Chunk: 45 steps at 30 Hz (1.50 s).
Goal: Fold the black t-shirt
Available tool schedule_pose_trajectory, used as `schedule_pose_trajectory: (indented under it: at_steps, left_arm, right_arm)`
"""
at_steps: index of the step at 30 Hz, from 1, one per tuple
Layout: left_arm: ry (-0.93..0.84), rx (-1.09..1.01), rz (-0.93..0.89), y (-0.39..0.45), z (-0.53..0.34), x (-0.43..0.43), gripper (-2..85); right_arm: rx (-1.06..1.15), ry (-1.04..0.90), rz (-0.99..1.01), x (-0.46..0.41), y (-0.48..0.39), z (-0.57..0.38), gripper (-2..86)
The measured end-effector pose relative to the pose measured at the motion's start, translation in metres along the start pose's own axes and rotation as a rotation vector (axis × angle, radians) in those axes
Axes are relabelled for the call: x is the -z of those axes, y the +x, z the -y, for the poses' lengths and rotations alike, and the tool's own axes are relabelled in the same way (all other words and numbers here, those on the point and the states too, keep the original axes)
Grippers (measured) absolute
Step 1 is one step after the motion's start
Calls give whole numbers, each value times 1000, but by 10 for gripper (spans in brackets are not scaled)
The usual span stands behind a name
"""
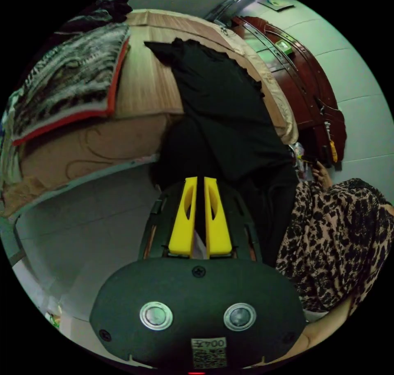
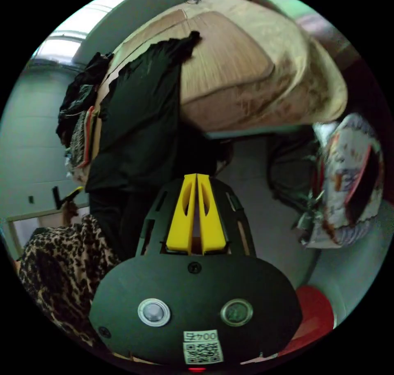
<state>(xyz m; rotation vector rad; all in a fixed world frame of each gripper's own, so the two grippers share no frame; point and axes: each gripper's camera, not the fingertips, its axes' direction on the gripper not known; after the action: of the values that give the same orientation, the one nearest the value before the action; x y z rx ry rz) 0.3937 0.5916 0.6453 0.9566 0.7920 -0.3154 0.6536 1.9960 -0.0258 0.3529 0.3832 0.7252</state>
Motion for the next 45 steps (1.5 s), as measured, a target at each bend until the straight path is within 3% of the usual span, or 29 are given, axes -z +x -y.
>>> schedule_pose_trajectory:
  at_steps: [2,6,11,21,30,37,41,45]
  left_arm:
    - [114,-21,42,0,26,15,13]
    - [273,-110,143,8,116,11,6]
    - [246,-156,292,12,231,-43,3]
    - [162,-115,435,-1,378,-144,1]
    - [69,-48,537,-36,421,-194,1]
    - [234,223,562,-67,406,-180,0]
    - [324,248,522,-66,394,-166,1]
    - [439,140,404,-34,360,-164,1]
  right_arm:
    - [76,137,-96,19,-47,23,-6]
    - [204,216,-231,3,-129,79,-7]
    - [316,313,-444,-69,-240,155,-8]
    - [388,293,-562,-156,-315,209,-7]
    - [385,370,-605,-178,-348,216,-7]
    - [376,389,-555,-185,-354,230,-7]
    - [376,403,-546,-191,-356,240,-5]
    - [368,411,-519,-189,-354,249,3]
